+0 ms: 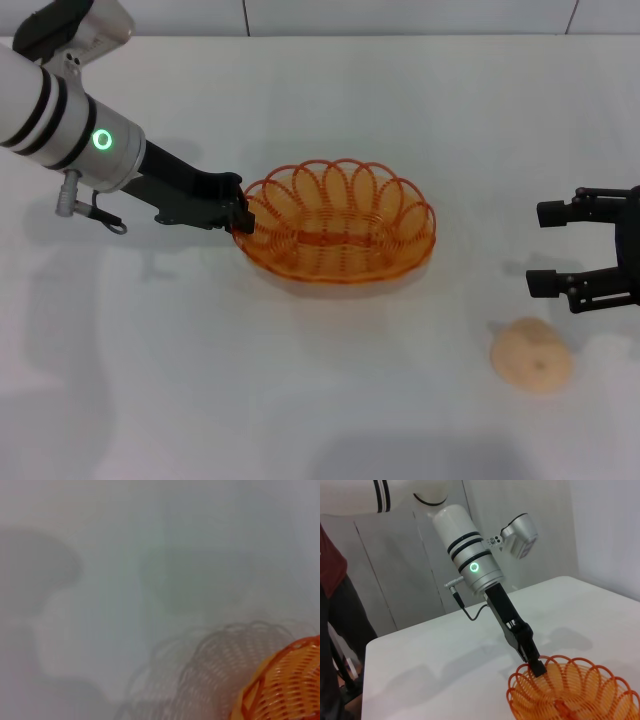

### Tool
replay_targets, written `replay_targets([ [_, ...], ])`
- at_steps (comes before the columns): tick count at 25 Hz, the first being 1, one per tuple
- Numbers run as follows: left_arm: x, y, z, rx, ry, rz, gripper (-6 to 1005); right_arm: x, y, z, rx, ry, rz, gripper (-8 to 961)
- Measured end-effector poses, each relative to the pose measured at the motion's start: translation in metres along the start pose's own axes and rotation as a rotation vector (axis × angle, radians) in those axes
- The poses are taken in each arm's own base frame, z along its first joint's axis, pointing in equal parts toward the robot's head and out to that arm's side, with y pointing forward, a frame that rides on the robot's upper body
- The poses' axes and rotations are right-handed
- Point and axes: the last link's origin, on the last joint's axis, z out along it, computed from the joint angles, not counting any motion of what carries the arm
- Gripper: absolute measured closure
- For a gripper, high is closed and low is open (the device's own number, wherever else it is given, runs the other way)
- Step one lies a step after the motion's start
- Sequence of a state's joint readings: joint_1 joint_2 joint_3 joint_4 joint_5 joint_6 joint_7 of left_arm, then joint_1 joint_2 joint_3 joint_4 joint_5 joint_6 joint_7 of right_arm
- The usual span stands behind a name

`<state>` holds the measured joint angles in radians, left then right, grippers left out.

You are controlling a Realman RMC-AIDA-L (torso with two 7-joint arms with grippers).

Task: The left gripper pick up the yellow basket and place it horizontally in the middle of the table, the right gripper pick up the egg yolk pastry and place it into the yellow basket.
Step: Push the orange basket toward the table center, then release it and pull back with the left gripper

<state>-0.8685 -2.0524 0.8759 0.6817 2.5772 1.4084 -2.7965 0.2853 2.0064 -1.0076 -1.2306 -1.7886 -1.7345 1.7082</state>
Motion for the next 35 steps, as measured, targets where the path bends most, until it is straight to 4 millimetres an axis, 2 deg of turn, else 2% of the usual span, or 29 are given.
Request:
replay_targets([
  [32,-0.0037,-0.0023,0.0026,-0.023,0.001,0.005,832,0.0022,0.0016,0.0005,-0.014,0.000,0.015,84],
  [35,-0.0026,-0.0004,0.0018,-0.039,0.011,0.016,744,0.0021,0.0011,-0.0005,-0.009,-0.002,0.015,84],
])
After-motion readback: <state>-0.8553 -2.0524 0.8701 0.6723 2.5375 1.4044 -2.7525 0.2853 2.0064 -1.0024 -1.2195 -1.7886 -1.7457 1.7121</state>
